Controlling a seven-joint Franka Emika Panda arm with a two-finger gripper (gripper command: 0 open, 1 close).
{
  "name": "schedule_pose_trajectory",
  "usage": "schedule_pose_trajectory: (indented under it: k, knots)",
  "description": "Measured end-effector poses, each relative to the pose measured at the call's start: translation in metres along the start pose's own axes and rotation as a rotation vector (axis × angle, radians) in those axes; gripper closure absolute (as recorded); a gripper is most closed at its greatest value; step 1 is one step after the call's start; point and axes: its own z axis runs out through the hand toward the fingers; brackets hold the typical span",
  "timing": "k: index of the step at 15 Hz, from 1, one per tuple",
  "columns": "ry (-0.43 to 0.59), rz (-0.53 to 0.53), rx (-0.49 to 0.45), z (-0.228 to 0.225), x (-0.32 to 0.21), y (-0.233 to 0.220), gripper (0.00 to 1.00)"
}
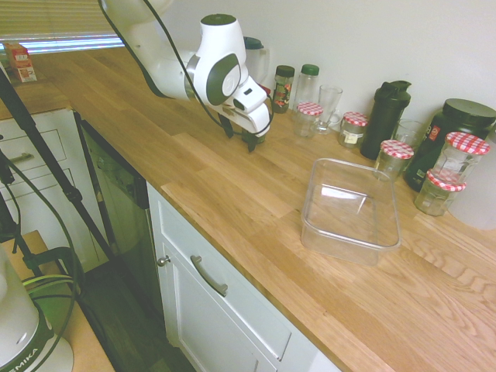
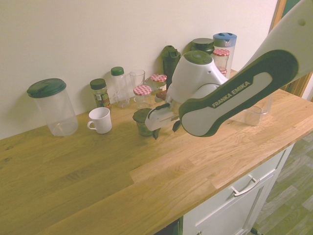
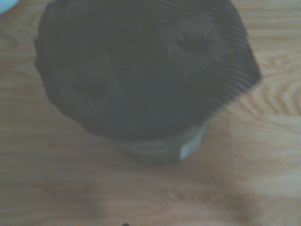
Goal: Put the cereal into the container
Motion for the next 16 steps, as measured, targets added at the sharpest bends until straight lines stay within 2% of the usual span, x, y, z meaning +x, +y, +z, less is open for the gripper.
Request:
schedule_pose_trajectory:
  k: [4, 11, 12, 16]
  knots:
    - [0.036, -0.008, 0.084, 0.012, 0.0, -0.024, 0.0]
    - [0.12, -0.062, 0.173, 0.024, -0.001, -0.03, 0.0]
    - [0.125, -0.066, 0.18, 0.025, -0.003, -0.031, 1.0]
    - [0.136, -0.077, 0.185, 0.025, -0.004, -0.03, 1.0]
